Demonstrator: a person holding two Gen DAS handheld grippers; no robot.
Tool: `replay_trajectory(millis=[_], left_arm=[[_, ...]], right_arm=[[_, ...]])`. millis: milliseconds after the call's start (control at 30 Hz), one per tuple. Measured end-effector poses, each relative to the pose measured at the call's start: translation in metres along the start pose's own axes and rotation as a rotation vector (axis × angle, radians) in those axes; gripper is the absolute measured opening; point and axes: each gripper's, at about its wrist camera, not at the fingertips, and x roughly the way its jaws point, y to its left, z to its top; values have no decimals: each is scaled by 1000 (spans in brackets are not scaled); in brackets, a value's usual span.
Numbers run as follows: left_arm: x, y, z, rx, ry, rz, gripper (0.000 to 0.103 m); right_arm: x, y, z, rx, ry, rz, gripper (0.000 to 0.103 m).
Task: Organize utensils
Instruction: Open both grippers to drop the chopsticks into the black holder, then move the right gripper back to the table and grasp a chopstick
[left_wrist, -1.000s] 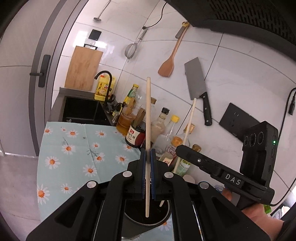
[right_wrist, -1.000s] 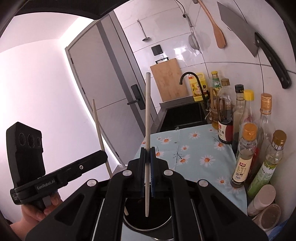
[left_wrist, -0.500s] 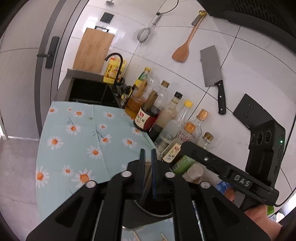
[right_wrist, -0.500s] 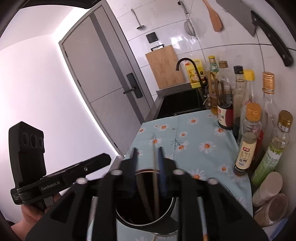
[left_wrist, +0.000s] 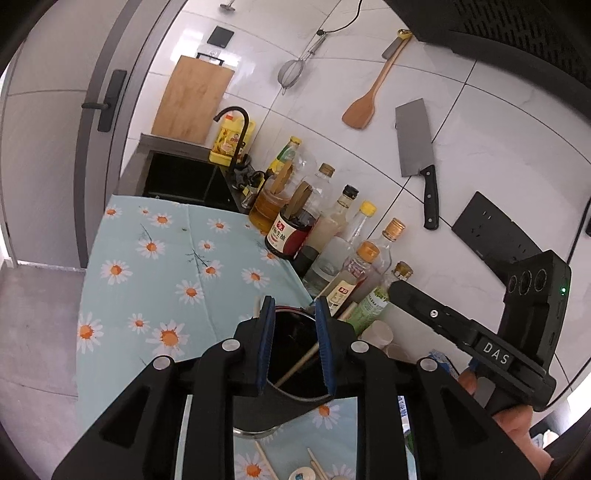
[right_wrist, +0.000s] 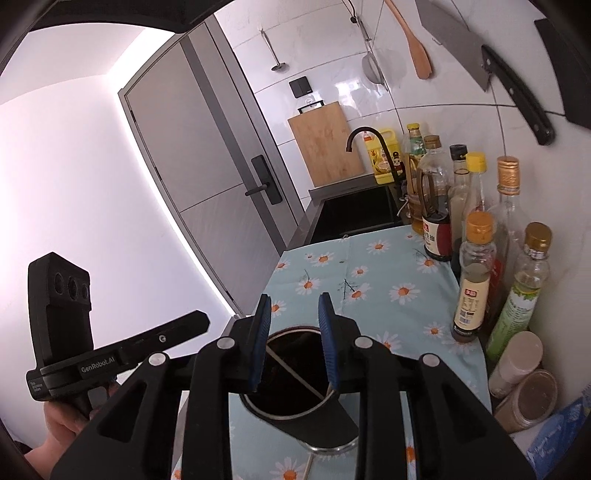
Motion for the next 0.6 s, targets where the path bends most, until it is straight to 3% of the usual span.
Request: replay_trajectory(millis=[100, 200, 300, 433, 600], left_arm=[[-10, -4, -3, -2, 10, 7, 21], [-20, -7, -9, 0, 17, 31, 21], [-28, -6, -19, -6, 33, 44, 21], [-31, -5, -36, -27, 86, 26, 21], [-32, -1, -62, -51, 153, 18, 25]], right_arm=[[-16, 1, -1, -10, -7, -13, 28], [-32, -2, -4, 12, 10, -10, 38], [-47, -6, -14, 35, 40, -15, 39], [-61, -12, -31, 81, 123, -44, 39], [-75, -20, -53, 139, 226, -86, 47]])
